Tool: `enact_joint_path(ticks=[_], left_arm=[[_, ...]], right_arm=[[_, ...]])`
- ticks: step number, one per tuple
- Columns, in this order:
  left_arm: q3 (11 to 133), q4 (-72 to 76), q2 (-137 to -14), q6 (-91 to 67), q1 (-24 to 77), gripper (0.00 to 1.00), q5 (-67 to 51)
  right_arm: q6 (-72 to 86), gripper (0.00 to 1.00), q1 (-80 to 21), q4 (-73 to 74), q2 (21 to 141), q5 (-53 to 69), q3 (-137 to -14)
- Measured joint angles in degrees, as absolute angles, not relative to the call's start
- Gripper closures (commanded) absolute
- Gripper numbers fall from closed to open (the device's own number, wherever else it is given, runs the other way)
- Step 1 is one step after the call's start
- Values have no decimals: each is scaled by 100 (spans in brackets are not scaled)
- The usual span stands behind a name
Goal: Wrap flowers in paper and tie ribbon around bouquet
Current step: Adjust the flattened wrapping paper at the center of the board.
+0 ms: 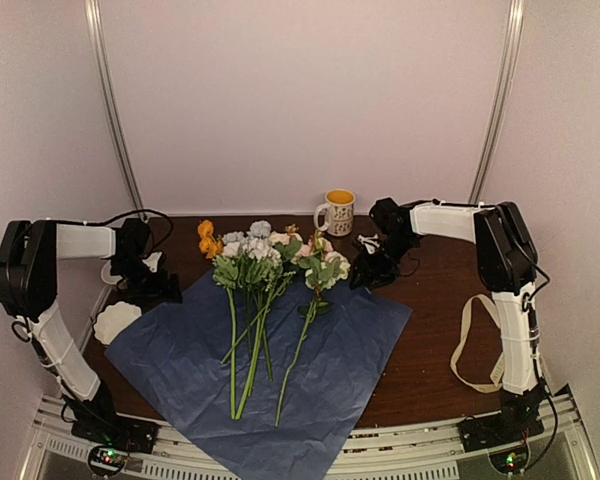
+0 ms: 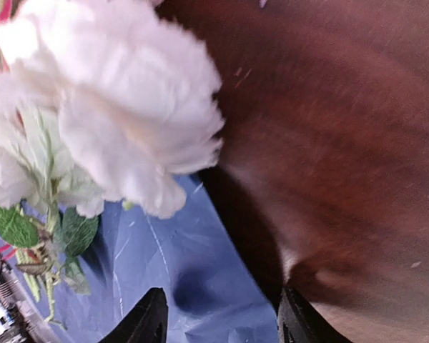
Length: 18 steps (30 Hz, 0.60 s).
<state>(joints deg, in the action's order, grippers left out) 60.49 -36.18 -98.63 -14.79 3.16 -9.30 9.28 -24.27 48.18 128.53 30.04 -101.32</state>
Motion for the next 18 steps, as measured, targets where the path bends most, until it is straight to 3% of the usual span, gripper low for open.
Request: enact_joint_path(ticks=[10,16,17,18], left_arm=[[6031,-3553,-9998,-1361,454,39,-1483],[6031,-3557,-9998,-1288,585,93,-1671],[6031,-3555,-9998,-1288,600,100,-1704],[6031,-3557,-9998,-1302,609,100,-1723]], right_arm=[[884,68,-2401,4665,12851,4136,-9758],[891,99,-2401,4569,12851,4626,-9734],[917,100,-2401,4556,12851,4685,-9732],[904,100,-2401,4550,12851,4731,-9732]])
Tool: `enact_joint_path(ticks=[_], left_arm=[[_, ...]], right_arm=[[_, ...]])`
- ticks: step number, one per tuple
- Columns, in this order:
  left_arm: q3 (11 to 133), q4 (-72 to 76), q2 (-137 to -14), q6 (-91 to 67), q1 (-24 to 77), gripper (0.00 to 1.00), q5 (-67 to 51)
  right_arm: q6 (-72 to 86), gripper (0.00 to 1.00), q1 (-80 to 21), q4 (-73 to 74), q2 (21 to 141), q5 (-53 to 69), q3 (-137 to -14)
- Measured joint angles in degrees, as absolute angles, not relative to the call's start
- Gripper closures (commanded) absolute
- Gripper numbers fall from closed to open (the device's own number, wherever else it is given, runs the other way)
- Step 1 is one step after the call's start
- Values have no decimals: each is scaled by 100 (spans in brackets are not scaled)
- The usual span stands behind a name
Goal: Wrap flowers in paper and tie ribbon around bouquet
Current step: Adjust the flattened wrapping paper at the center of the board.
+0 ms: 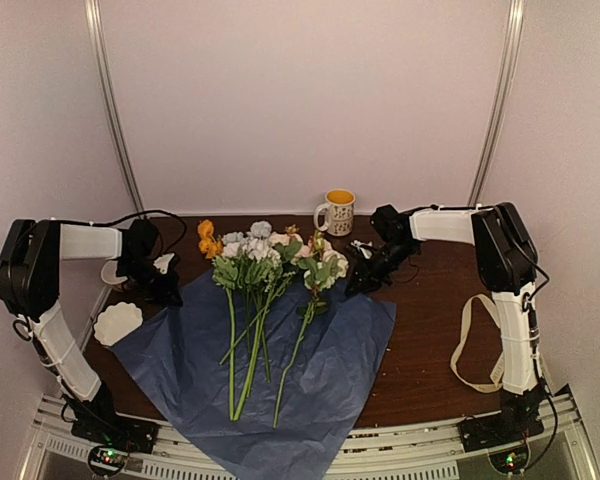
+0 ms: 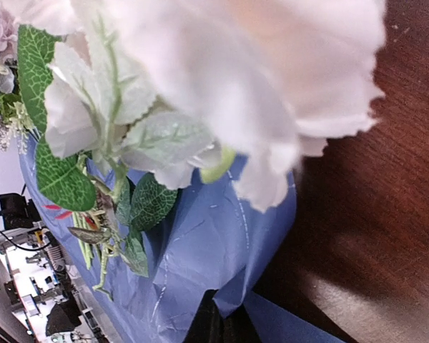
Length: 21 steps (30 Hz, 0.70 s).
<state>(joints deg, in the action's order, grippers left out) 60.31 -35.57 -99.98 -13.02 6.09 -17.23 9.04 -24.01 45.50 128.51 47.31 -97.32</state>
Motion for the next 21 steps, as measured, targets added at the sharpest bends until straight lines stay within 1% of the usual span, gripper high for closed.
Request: enact_joint_path(ticks=[5,9,15,18,21], left_arm=[[6029,-3557,-9944,-1245,628,100,-1774],[6029,-3500,-9845,-1245,698,100,-1774],[6171,-3299,-9926,-1236,1096,100,-1656],[6523,-3242,-10186,-1205,1188,100,-1632],[6997,-3205,-10565,-1142,1234,100,-1623]], right_arm=[[952,100,-2373,4460,12750,4757,-9598],[1081,100,-2276,4298,12387,4484,-9271],[1138,100,-2106,3972,11740,3992,-8783],[1138,100,-1964,3951,11780,3817,-8844],[1129,100,-1846,4099,12055,3548,-9338]])
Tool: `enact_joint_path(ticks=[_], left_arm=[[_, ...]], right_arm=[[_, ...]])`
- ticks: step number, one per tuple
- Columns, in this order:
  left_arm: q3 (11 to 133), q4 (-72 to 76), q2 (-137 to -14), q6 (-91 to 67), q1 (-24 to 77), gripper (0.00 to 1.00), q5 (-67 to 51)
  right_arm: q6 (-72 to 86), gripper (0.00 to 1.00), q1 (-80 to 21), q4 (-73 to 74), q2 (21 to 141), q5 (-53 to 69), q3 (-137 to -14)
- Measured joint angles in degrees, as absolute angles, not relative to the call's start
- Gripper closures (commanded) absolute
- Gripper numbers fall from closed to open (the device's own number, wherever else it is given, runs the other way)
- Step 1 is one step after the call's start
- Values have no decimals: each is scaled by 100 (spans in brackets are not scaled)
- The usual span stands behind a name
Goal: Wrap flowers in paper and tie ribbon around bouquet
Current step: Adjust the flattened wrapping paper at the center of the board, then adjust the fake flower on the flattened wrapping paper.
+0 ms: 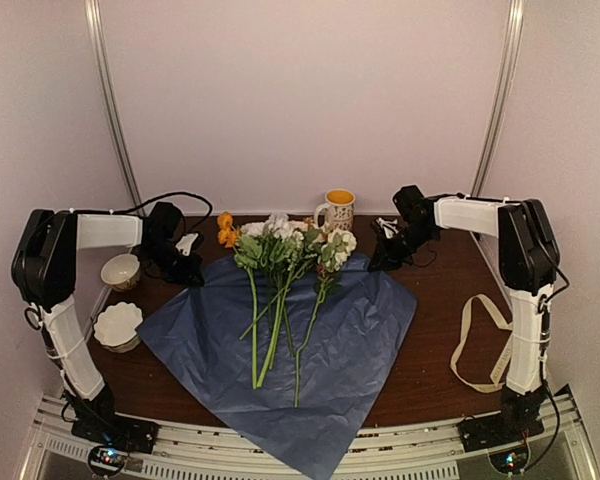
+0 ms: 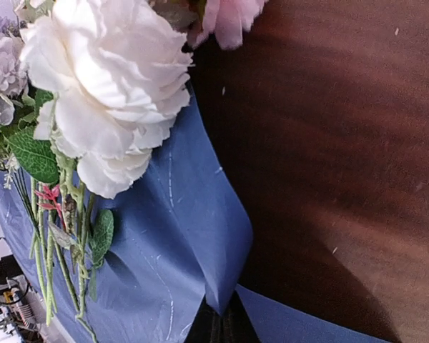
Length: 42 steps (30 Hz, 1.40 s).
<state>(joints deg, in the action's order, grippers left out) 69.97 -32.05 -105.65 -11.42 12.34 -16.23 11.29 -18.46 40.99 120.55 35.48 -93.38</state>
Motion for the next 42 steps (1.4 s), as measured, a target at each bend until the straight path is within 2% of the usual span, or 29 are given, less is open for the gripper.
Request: enact_joint_path(ticks=[2,5,9,11,16,19,22,26,29,31,36,42], left_arm=[[7262,-3177,-10777,-1100,1238,100,-1610],[7596,-3175,-11056,-1041,1245,100,-1520],[7660,-3232,-11177,-1013,1192,100,-1339],[7625,-3269,-11174,-1013,1192,87,-1271],[7481,-3306,-11137,-1039,1203,58,-1157],[7439,-3415,-11017,-1100,1205,47,-987],[7456,-3575,-10742,-1146,1208,41,-657],[7481,-3745,-10250,-1153,1284,38,-176],[7456,-3828,-9935,-1149,1503,36,176],[7314,-3800,-9736,-1151,1765,36,353],[6539,-3691,-9655,-1192,2344,36,405],[5972,-3638,-10116,-1343,2364,36,340]], right_arm=[[1135,98,-1815,4112,12232,3321,-9703],[1219,86,-1813,4115,12300,2985,-9915],[1238,78,-1699,4219,12304,2473,-10027],[1249,71,-1653,4333,12304,2130,-10027],[1363,69,-1667,4388,11826,1090,-9487],[1437,68,-1900,4353,11026,587,-8945],[1500,68,-2462,4088,10385,384,-8646],[1638,65,-3277,3802,10589,375,-8764],[1800,42,-3514,3776,11297,563,-9091],[1970,36,-3529,3728,11679,762,-9190],[2320,35,-3586,3566,12025,1208,-9198],[2652,37,-3802,3295,12022,1374,-9273]])
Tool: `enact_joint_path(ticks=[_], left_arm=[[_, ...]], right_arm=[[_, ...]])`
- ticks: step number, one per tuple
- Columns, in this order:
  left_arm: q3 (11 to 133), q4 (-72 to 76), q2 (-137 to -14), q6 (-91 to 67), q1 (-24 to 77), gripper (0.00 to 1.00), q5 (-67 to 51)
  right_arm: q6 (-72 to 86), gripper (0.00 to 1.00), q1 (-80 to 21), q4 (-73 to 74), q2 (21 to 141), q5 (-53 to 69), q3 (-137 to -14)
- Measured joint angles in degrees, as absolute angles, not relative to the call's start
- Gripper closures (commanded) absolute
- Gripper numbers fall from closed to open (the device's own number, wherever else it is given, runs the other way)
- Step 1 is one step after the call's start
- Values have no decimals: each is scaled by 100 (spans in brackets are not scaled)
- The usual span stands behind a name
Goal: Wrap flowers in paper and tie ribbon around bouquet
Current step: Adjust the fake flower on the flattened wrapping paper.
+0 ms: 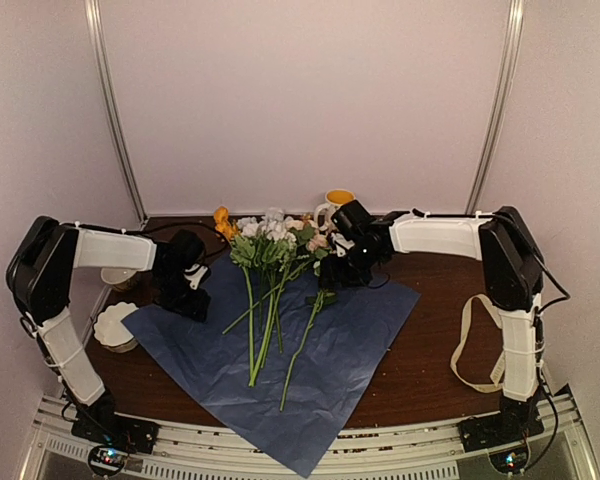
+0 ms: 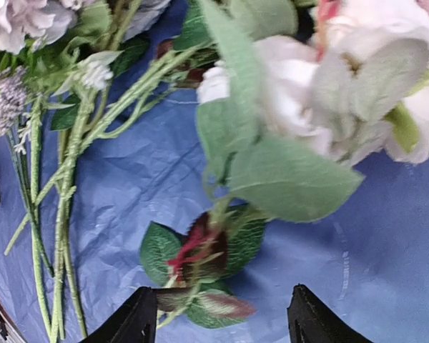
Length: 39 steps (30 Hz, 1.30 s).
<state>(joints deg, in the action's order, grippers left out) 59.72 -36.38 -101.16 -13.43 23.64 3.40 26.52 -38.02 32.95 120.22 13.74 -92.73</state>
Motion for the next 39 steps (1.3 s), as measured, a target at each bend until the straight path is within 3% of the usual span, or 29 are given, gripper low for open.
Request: enact_joint_path(ticks=[3,6,12,23,32,39], left_arm=[[5966,-3483,-10136,-1365,2434,36,340],[5968,-3437,-10147,-1365,2486,36,338],[5968,-3433,-10149,-1365,2486,36,327],[5968,-3286,-10171,-1363,2488,36,117],[5964,-3256,-10167,-1352,2488,36,67],[5913,-3267,-9946,-1337,2508,36,-10]], right_arm=[[2735,37,-3931,3227,12022,1372,-9275],[2781,47,-3997,3308,12164,1367,-9520],[2744,100,-4025,3450,12724,1321,-10145],[2440,100,-4018,3693,12650,1424,-10650],[1667,100,-4018,3487,13039,1719,-12381],[856,100,-4027,3811,13340,1782,-12208]])
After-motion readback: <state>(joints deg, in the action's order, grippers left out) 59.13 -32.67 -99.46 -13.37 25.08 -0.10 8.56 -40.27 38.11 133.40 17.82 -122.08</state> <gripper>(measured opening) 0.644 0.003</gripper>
